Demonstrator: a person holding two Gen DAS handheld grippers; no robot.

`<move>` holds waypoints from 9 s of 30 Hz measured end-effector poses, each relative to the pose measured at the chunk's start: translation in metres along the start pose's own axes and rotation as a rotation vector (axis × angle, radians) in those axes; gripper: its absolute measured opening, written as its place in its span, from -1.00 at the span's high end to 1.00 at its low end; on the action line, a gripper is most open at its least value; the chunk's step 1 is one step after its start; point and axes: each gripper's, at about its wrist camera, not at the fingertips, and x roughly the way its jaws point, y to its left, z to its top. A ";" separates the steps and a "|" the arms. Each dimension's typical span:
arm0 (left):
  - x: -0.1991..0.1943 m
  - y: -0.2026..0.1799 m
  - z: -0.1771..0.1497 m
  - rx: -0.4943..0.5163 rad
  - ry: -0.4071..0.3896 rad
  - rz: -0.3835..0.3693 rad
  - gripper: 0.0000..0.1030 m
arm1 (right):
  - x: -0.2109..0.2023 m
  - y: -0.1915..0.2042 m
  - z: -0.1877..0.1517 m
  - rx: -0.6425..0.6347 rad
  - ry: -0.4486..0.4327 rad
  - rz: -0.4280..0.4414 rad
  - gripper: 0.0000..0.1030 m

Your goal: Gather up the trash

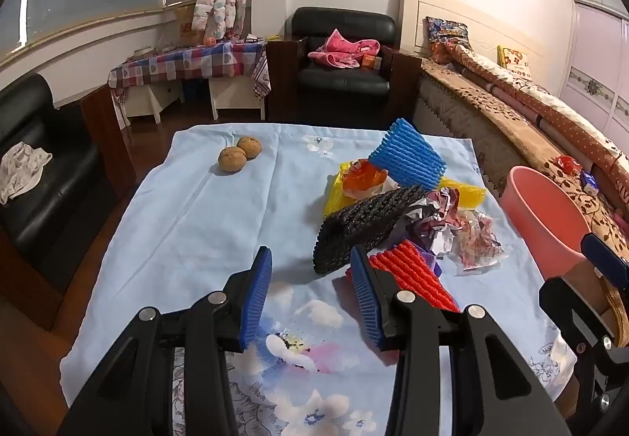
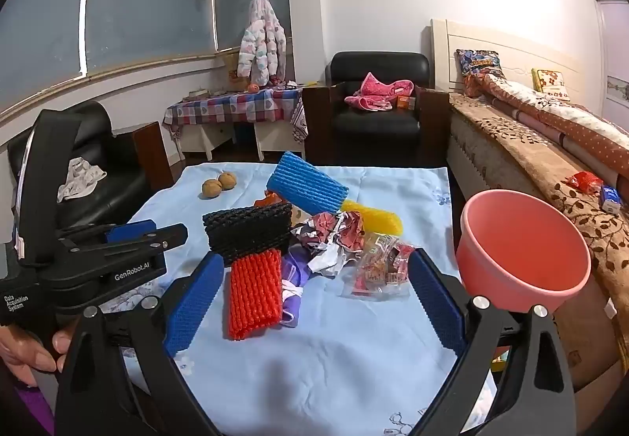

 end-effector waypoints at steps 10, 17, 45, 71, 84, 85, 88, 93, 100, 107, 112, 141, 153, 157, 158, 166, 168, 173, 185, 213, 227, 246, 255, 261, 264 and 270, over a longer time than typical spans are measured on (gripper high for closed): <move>0.004 -0.001 -0.003 0.002 0.023 -0.016 0.19 | 0.002 -0.003 -0.003 0.009 0.014 -0.006 -0.76; 0.006 -0.005 -0.002 0.017 0.028 -0.020 0.19 | 0.002 -0.002 0.004 0.012 0.016 -0.014 -0.76; 0.011 -0.005 -0.005 0.013 0.049 -0.032 -0.03 | 0.011 -0.010 -0.006 0.037 0.038 0.018 -0.65; 0.013 -0.005 -0.007 0.014 0.059 -0.041 -0.11 | 0.016 -0.012 -0.009 0.047 0.055 0.027 -0.65; 0.017 -0.006 -0.008 0.010 0.073 -0.046 -0.11 | 0.022 -0.014 -0.011 0.072 0.081 0.055 -0.65; 0.018 -0.006 -0.009 0.010 0.075 -0.046 -0.11 | 0.023 -0.015 -0.011 0.074 0.083 0.056 -0.65; 0.018 -0.006 -0.009 0.008 0.073 -0.047 -0.11 | 0.025 -0.015 -0.012 0.079 0.092 0.058 -0.65; 0.017 0.001 -0.004 -0.001 0.063 -0.069 -0.12 | 0.030 -0.014 -0.013 0.083 0.111 0.066 -0.65; 0.014 0.013 0.005 -0.001 0.045 -0.114 -0.15 | 0.035 -0.015 -0.015 0.093 0.133 0.088 -0.65; 0.020 0.015 0.010 0.018 0.057 -0.136 -0.15 | 0.041 -0.012 -0.015 0.076 0.161 0.118 -0.65; 0.029 0.014 0.013 0.042 0.073 -0.148 -0.15 | 0.047 -0.009 -0.016 0.065 0.191 0.157 -0.65; 0.066 -0.003 0.022 0.153 0.112 -0.231 0.25 | 0.099 0.009 -0.022 0.056 0.388 0.334 0.75; 0.037 0.021 0.027 0.090 0.060 -0.237 0.76 | 0.071 0.006 -0.009 0.045 0.316 0.396 0.77; 0.019 0.031 0.027 0.080 0.038 -0.216 0.76 | 0.057 0.002 -0.005 0.040 0.287 0.409 0.77; 0.015 0.034 0.026 0.077 0.034 -0.211 0.76 | 0.055 0.000 -0.004 0.041 0.281 0.409 0.77; -0.015 0.037 0.033 0.055 -0.005 -0.218 0.76 | 0.031 -0.028 0.008 0.094 0.195 0.351 0.77; -0.021 0.031 0.037 0.060 -0.017 -0.232 0.76 | 0.026 -0.040 0.011 0.112 0.170 0.319 0.77; -0.028 0.007 0.050 0.091 -0.045 -0.279 0.76 | 0.014 -0.080 0.018 0.170 0.107 0.196 0.77; -0.001 -0.106 0.082 0.199 -0.030 -0.417 0.76 | 0.002 -0.178 0.017 0.340 0.039 -0.063 0.77; 0.115 -0.283 0.072 0.350 0.148 -0.541 0.29 | 0.047 -0.277 -0.016 0.485 0.115 -0.256 0.75; 0.089 -0.263 0.078 0.318 0.098 -0.541 0.08 | 0.043 -0.266 -0.016 0.503 0.121 -0.229 0.34; 0.041 -0.201 0.068 0.285 0.034 -0.429 0.07 | 0.020 -0.197 -0.002 0.392 0.091 -0.147 0.34; 0.022 -0.155 0.059 0.277 -0.001 -0.388 0.04 | 0.012 -0.161 0.004 0.340 0.095 -0.096 0.34; 0.015 -0.092 0.056 0.227 -0.004 -0.317 0.04 | 0.013 -0.144 -0.001 0.324 0.111 -0.067 0.34; 0.011 -0.068 0.046 0.236 0.015 -0.289 0.04 | 0.016 -0.136 -0.003 0.310 0.126 -0.054 0.34; 0.018 -0.046 0.015 0.237 0.118 -0.295 0.04 | 0.022 -0.124 -0.006 0.287 0.152 -0.033 0.34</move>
